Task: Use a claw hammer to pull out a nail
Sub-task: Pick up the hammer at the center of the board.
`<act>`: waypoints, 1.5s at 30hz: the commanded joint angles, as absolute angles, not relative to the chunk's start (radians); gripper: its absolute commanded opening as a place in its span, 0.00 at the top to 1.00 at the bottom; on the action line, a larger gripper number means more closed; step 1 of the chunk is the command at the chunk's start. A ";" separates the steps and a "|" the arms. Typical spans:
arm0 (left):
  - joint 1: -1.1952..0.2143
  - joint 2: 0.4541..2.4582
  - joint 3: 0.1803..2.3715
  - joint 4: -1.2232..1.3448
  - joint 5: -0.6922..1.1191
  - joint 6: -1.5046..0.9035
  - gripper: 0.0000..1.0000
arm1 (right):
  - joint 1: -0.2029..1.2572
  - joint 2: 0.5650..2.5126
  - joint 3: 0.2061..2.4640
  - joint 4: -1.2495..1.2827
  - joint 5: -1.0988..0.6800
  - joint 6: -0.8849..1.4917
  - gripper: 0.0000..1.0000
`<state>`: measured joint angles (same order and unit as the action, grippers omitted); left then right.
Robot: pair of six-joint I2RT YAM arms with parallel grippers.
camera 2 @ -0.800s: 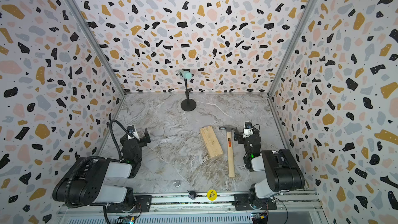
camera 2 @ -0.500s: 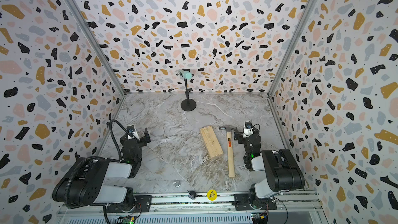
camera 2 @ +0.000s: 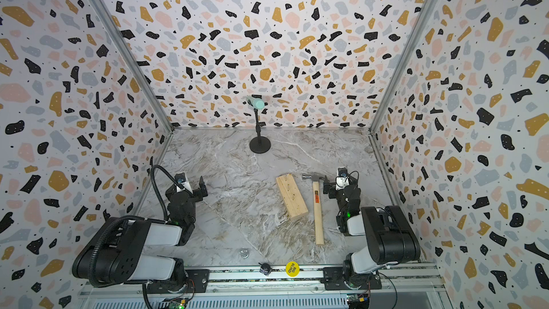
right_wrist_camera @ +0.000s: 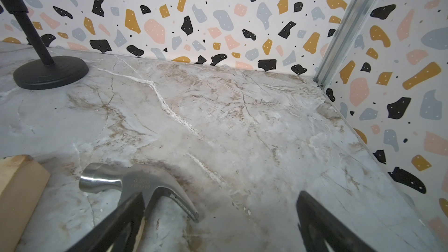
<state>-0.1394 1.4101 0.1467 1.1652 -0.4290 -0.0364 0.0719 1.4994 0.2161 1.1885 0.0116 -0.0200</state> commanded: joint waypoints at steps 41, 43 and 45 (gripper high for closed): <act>-0.149 0.896 0.511 0.486 -0.224 -0.407 0.01 | 0.223 1.451 1.024 -0.150 0.575 0.478 0.01; -0.149 0.897 0.566 0.432 -0.176 -0.427 0.01 | 0.248 1.427 1.007 -0.108 0.544 0.438 0.01; -0.149 0.902 0.629 0.366 -0.146 -0.444 0.01 | 0.277 1.384 0.966 -0.046 0.534 0.406 0.01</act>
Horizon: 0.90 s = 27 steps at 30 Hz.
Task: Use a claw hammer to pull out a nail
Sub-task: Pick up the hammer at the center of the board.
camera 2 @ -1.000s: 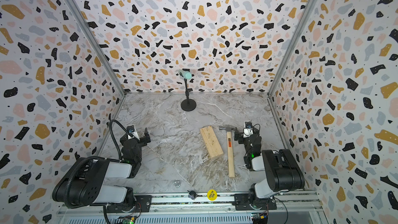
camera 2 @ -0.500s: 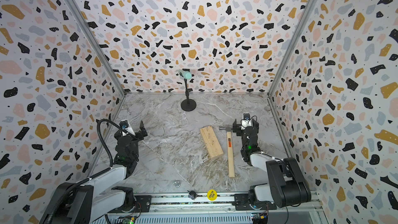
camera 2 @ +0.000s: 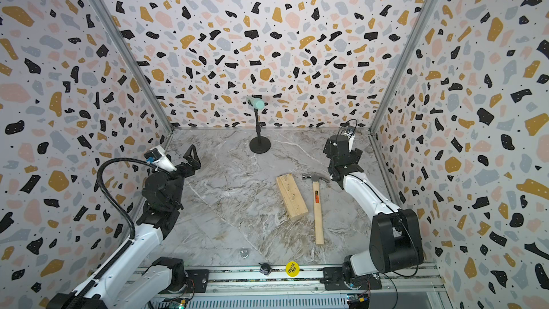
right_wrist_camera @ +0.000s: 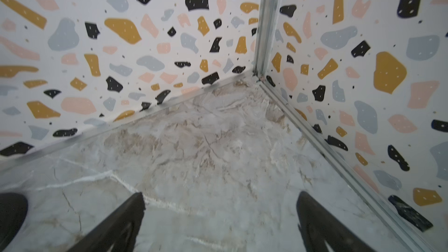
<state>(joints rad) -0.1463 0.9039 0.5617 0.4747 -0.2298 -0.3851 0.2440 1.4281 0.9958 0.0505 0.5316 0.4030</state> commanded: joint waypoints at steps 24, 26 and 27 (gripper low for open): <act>-0.162 1.087 0.950 -0.106 0.149 -0.310 0.00 | 0.361 1.267 1.003 -0.265 0.012 0.280 0.01; -0.172 1.099 0.927 -0.108 0.152 -0.299 0.00 | 0.377 1.277 0.997 -0.271 0.012 0.277 0.01; -0.177 1.105 0.917 -0.109 0.150 -0.291 0.00 | 0.384 1.283 0.993 -0.272 0.010 0.275 0.01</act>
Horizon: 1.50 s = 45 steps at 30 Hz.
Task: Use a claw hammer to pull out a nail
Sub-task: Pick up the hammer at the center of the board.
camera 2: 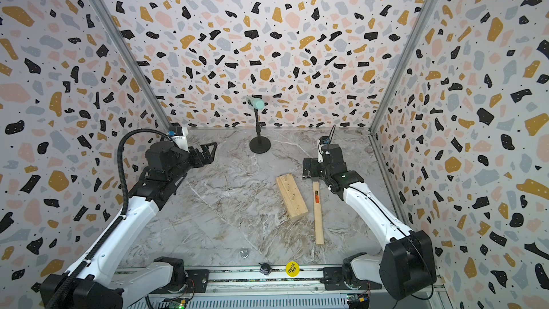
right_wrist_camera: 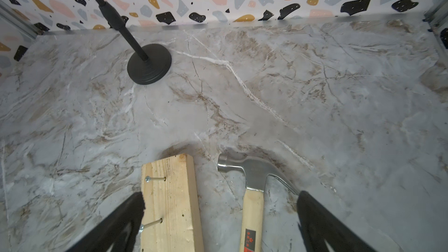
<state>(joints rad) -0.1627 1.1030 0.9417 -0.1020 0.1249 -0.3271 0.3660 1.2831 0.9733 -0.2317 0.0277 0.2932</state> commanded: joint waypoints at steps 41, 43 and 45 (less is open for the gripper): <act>-0.376 1.333 0.965 -0.265 0.091 -0.219 0.10 | 0.331 1.631 0.845 -0.169 0.010 0.359 0.16; -0.376 1.325 0.966 -0.271 0.069 -0.216 0.04 | 0.337 1.644 0.854 -0.175 0.029 0.358 0.16; -0.377 1.319 0.965 -0.271 0.054 -0.218 0.00 | 0.339 1.656 0.860 -0.176 0.037 0.358 0.16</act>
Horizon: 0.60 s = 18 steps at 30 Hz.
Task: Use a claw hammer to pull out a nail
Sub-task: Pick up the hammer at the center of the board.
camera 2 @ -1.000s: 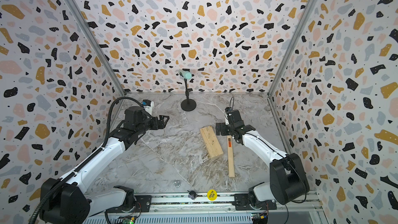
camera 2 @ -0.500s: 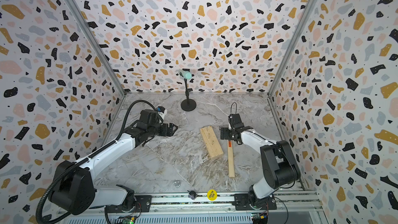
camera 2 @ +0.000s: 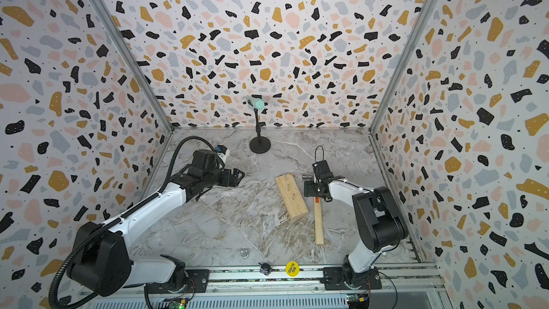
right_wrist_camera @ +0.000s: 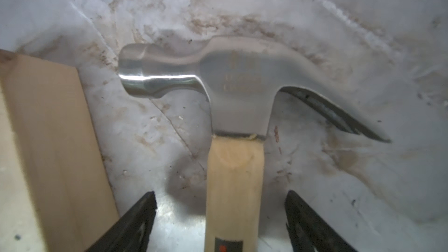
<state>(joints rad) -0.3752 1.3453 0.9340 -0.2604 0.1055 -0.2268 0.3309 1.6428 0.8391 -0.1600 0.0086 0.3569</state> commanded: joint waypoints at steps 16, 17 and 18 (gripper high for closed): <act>-0.363 1.307 0.977 -0.288 0.012 -0.222 0.00 | 0.383 1.678 0.884 -0.187 0.070 0.361 0.33; -0.359 1.306 0.977 -0.286 0.014 -0.224 0.00 | 0.385 1.676 0.886 -0.187 0.074 0.361 0.35; -0.354 1.303 0.975 -0.281 0.021 -0.227 0.00 | 0.385 1.676 0.887 -0.189 0.077 0.360 0.36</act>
<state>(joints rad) -0.3660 1.3304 0.9459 -0.2882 0.0185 -0.2272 0.3744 1.6684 0.8558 -0.1539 0.0711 0.3553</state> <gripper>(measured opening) 0.996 0.644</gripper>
